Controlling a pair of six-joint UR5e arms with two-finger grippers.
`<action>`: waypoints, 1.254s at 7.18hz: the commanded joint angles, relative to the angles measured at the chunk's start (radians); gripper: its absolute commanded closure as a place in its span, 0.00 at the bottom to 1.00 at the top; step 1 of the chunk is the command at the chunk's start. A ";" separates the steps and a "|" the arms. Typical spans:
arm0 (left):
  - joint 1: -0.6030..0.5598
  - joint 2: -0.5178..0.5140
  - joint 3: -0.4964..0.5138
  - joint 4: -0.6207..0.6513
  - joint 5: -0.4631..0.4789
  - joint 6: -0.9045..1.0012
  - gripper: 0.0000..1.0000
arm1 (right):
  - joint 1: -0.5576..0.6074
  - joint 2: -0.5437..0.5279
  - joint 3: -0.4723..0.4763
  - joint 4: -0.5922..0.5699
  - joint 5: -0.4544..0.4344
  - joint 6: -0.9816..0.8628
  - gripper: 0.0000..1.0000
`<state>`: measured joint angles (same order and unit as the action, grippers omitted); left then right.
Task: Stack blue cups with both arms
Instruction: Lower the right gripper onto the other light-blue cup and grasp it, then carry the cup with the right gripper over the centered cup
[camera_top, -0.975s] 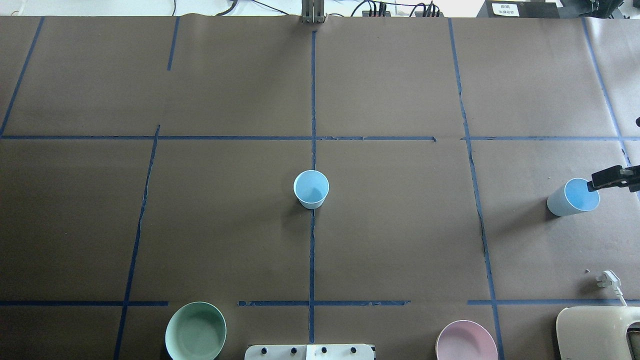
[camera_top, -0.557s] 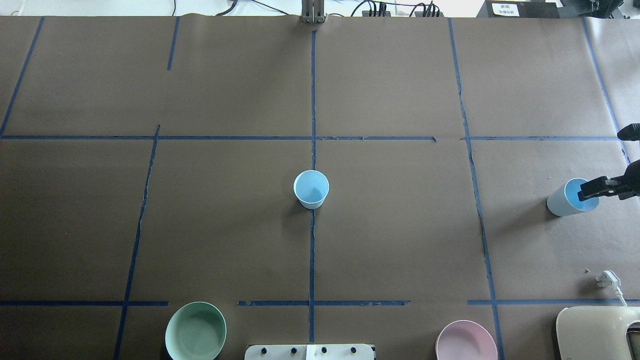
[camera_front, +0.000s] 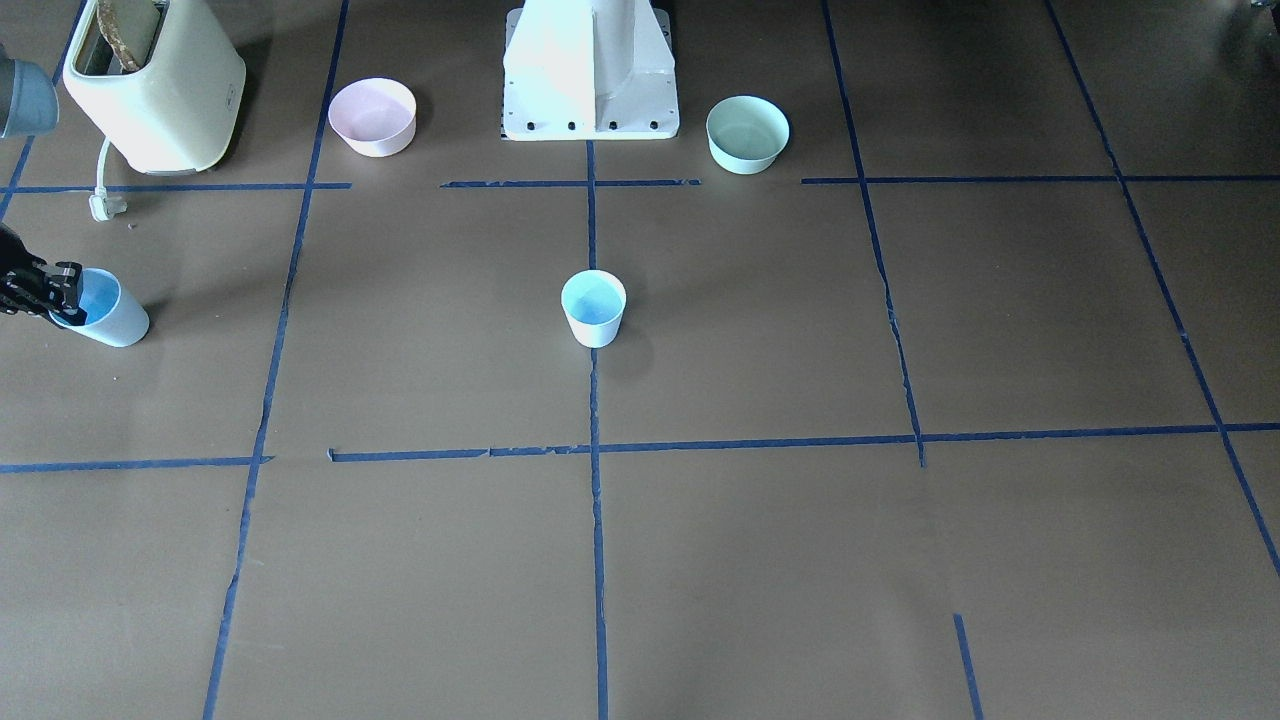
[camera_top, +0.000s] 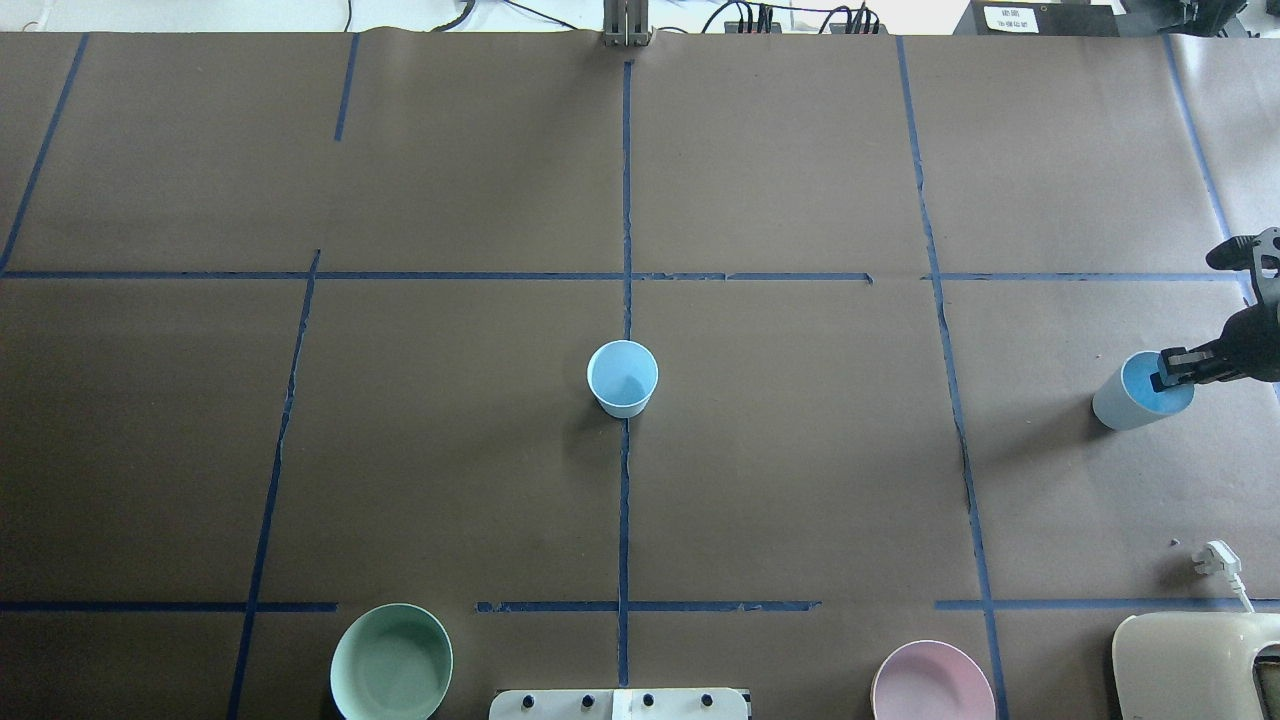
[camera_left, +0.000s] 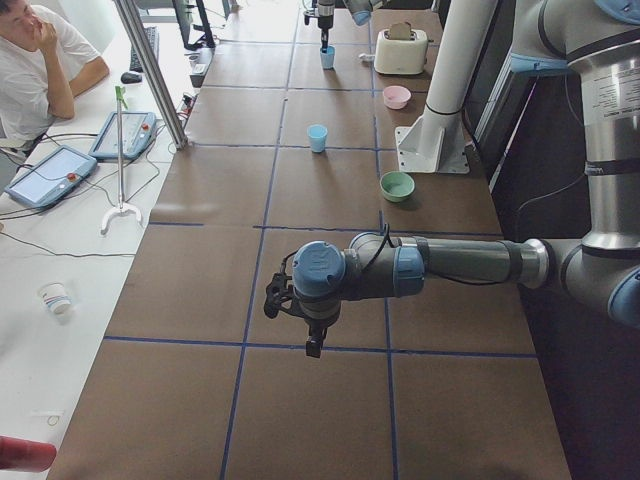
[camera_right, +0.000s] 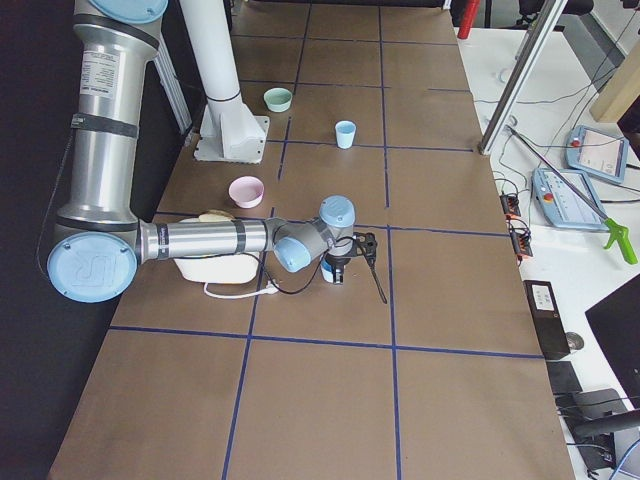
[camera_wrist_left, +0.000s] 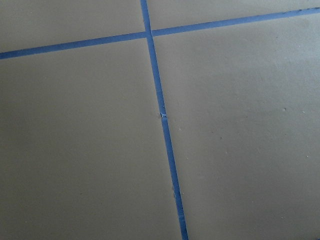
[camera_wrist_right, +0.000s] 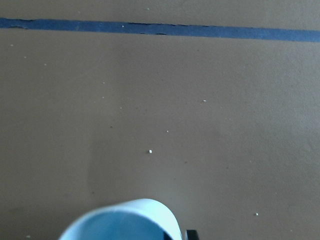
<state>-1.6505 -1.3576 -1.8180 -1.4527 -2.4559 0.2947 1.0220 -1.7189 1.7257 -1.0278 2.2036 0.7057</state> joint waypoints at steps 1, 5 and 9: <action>0.000 -0.002 0.000 0.000 0.000 -0.003 0.00 | -0.002 0.004 0.078 -0.055 0.022 0.061 1.00; 0.003 -0.017 -0.006 0.002 0.085 -0.114 0.00 | -0.113 0.382 0.209 -0.452 -0.010 0.376 1.00; 0.005 -0.025 -0.006 0.002 0.090 -0.117 0.00 | -0.397 0.824 0.203 -0.789 -0.322 0.757 1.00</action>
<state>-1.6463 -1.3814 -1.8237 -1.4511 -2.3659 0.1800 0.7256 -1.0358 1.9415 -1.7168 1.9963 1.3468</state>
